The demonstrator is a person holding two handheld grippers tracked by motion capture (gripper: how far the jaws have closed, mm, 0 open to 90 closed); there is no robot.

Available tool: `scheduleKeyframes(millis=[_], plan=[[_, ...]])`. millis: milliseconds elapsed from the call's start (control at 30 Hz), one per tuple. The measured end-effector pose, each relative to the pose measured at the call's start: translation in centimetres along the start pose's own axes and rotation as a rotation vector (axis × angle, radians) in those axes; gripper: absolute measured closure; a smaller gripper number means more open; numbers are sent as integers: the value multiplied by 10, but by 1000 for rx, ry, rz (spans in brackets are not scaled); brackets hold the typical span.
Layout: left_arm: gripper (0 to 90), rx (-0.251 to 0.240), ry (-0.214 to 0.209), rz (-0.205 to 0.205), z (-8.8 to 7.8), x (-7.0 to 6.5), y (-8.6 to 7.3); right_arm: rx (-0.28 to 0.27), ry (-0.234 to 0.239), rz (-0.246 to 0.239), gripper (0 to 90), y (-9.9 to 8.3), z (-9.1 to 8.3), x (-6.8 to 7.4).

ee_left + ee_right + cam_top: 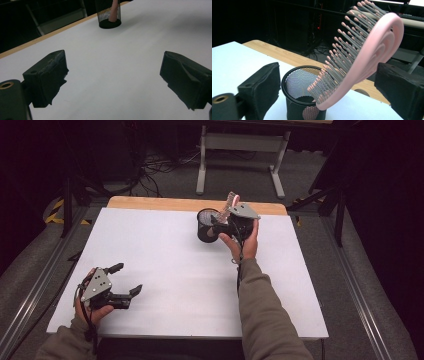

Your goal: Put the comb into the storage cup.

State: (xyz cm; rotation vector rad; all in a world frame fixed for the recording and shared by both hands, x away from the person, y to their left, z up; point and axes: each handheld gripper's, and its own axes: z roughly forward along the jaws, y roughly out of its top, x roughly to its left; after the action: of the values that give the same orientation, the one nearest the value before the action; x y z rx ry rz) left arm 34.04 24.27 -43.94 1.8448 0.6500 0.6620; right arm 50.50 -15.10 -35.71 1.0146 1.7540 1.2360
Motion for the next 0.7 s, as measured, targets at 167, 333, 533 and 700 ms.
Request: scheduleKeyframes(millis=[167, 333, 533, 700], plan=[[84, -2, 1, 2, 0, 0, 0, -11, -4, -5, 51, 2, -2, 0], [84, 0, -4, 0, -1, 0, 0, -14, -11, -21, 50, 4, -6, 2], [86, -5, -4, -2, -1, 0, 0, -25, -6, -40, 53, 6, -12, 5], [86, -5, -5, -3, 0, 0, 0, -29, -7, -66, 58, 5, -19, 7]])
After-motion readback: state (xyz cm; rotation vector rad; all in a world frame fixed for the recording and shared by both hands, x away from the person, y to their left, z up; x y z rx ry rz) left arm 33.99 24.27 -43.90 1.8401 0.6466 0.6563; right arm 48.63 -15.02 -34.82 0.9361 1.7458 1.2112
